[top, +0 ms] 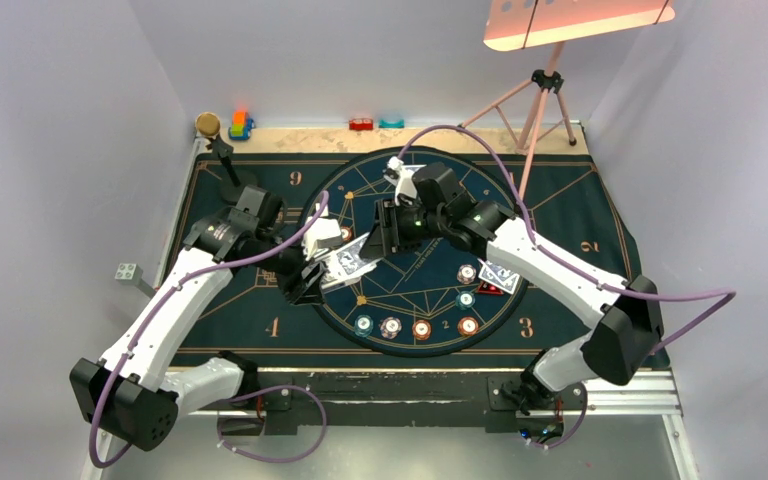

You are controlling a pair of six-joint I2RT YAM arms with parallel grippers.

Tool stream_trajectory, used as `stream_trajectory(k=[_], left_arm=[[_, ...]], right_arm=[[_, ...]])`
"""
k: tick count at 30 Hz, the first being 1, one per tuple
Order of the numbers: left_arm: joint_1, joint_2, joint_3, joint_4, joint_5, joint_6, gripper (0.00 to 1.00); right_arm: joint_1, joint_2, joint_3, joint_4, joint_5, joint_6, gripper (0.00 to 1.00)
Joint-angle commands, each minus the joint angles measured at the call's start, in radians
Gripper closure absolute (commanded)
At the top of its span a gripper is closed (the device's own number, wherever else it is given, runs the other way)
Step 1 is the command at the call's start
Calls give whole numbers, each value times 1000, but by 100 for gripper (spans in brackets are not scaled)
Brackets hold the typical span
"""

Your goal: Distribute texas hold em gaming equipment

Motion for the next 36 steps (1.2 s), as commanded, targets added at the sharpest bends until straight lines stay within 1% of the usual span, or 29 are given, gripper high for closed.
stream_trajectory(k=[1, 4, 18, 25, 30, 33, 36], left_arm=[[6, -26, 32, 12, 35, 11, 91], [6, -26, 31, 15, 35, 12, 91], [6, -28, 25, 17, 30, 13, 91], [6, -29, 19, 17, 29, 14, 91], [7, -30, 20, 13, 26, 16, 91], [6, -35, 18, 11, 24, 16, 91], [7, -38, 12, 9, 21, 17, 91]], right_arm=[[4, -53, 47, -24, 61, -26, 52], [3, -59, 59, -36, 83, -31, 55], [3, -85, 126, -86, 164, -47, 84], [-11, -96, 152, -107, 162, 14, 96], [-67, -122, 122, -62, 59, 57, 100], [-127, -146, 99, -47, 5, 70, 100], [-186, -180, 113, -69, 37, 39, 100]])
